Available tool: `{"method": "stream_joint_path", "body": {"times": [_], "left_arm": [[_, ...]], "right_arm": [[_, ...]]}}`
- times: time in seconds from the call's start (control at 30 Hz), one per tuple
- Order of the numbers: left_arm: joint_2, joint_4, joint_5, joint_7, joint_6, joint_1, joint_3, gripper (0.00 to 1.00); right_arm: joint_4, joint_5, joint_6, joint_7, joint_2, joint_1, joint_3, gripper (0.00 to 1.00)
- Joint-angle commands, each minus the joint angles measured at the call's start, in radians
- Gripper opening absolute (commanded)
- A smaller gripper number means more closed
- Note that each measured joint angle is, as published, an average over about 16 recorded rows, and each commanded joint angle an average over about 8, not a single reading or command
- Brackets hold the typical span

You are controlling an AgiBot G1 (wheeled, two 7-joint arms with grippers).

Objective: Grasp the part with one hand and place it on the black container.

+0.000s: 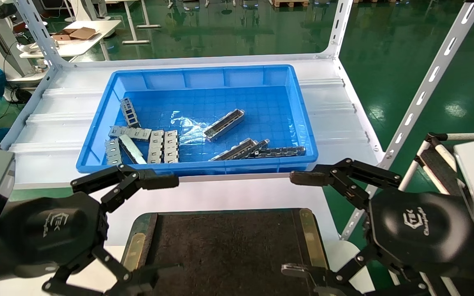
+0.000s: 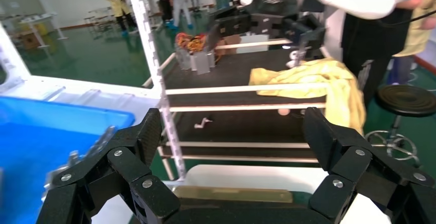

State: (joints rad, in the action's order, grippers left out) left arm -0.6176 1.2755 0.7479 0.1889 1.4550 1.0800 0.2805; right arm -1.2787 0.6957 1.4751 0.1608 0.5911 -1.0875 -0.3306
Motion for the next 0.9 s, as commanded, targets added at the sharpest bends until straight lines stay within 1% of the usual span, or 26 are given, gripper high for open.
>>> {"method": "stream_joint_path", "body": {"times": [0.03,0.27,0.5,0.7,0.9], "left_arm": [[0.000,-0.003,0.003,0.001,-0.010,0.001,-0.002,1.00],[-0.034,-0.011,0.069,-0.003,-0.098,0.020,0.013,1.00],[-0.101,-0.051,0.165,-0.019,-0.191,0.071,0.045,1.00],[-0.181,-0.141,0.252,-0.033,-0.248,0.144,0.087,1.00],[-0.271,-0.279,0.319,-0.059,-0.277,0.228,0.127,1.00]], "right_arm": [[0.000,0.000,0.000,0.000,0.000,0.000,0.000,1.00],[0.000,0.000,0.000,0.000,0.000,0.000,0.000,1.00],[0.000,0.000,0.000,0.000,0.000,0.000,-0.001,1.00],[0.000,0.000,0.000,0.000,0.000,0.000,-0.001,1.00],[0.000,0.000,0.000,0.000,0.000,0.000,-0.001,1.00]]}}
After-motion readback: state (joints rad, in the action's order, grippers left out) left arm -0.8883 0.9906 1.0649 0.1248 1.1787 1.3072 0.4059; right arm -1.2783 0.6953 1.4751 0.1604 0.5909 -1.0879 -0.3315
